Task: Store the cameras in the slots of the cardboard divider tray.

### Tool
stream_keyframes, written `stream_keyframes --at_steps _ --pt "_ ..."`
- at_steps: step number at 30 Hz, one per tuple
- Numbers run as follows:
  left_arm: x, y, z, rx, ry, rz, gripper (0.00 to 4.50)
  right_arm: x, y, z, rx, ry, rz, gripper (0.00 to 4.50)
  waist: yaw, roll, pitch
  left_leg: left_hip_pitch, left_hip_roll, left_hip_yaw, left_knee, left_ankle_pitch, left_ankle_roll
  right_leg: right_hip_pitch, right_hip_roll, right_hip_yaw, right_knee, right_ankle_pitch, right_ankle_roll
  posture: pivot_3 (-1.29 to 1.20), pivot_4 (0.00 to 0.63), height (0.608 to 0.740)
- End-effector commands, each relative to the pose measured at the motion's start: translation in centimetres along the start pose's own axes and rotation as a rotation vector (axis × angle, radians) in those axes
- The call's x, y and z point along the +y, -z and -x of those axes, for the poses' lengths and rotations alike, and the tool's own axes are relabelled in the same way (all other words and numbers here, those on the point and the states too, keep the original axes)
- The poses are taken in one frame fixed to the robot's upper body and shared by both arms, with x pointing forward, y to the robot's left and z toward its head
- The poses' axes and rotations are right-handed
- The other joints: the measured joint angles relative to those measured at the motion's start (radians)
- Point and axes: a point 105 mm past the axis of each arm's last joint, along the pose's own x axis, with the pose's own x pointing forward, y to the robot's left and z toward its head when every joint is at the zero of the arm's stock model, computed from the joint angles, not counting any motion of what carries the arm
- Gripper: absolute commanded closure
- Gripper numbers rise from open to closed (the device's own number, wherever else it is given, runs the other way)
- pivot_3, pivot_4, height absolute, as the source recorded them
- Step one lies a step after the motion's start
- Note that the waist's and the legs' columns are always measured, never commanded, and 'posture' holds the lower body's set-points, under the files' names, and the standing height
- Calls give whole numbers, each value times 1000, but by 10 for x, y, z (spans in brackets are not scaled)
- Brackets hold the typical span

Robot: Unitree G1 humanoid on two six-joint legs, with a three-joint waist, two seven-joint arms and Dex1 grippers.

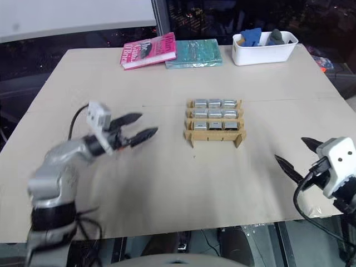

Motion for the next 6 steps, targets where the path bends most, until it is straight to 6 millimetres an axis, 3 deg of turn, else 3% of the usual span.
stream_keyframes --at_steps 1,6 --pt "-9 -12 20 -32 -42 -62 39 -11 -3 5 3 -19 31 0 2 0 0 0 0 0 0 0 0 0 0 0 0 0 0 0 150 740" --pt "-11 -2 33 -14 -98 -39 39 -21 5 2 38 -49 31 0 2 1 -1 2 0 0 0 -2 3 2 -1 0 0 1 -1 0 150 740"
